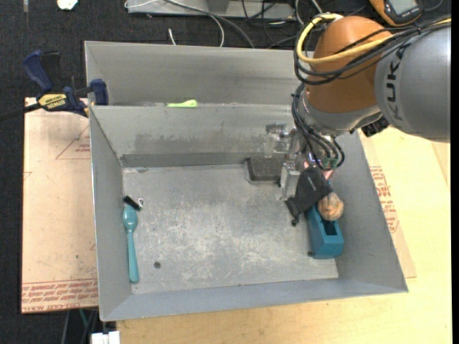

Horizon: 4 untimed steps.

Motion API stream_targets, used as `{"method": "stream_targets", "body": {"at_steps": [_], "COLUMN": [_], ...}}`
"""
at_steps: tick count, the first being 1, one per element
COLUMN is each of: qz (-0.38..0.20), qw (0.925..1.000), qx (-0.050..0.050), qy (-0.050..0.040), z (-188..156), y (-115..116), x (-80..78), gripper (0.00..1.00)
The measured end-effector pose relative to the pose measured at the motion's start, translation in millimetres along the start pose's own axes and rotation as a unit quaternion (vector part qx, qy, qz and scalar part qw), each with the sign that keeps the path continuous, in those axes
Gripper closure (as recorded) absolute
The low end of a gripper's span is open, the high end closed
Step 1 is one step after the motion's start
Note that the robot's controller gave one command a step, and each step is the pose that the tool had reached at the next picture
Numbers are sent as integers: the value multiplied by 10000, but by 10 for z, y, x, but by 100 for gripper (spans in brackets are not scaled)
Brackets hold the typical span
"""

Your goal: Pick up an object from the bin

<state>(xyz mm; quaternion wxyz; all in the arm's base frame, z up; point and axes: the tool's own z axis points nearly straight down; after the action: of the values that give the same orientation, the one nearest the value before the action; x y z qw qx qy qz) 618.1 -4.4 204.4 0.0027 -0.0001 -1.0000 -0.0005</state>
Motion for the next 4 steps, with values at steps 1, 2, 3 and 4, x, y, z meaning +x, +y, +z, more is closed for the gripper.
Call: {"method": "stream_targets", "body": {"at_steps": [1,2,3,4], "qz": [0,524,641,734], "qw": [10000,9986,9979,9973], "qx": [0,-15,-8,-14], "qy": [-39,-70,-50,-79], "z": [-51,322,787,1087], "y": [0,-405,-811,-1183], "x": [-15,-186,-127,-180], "gripper": [0,0,0,0]}}
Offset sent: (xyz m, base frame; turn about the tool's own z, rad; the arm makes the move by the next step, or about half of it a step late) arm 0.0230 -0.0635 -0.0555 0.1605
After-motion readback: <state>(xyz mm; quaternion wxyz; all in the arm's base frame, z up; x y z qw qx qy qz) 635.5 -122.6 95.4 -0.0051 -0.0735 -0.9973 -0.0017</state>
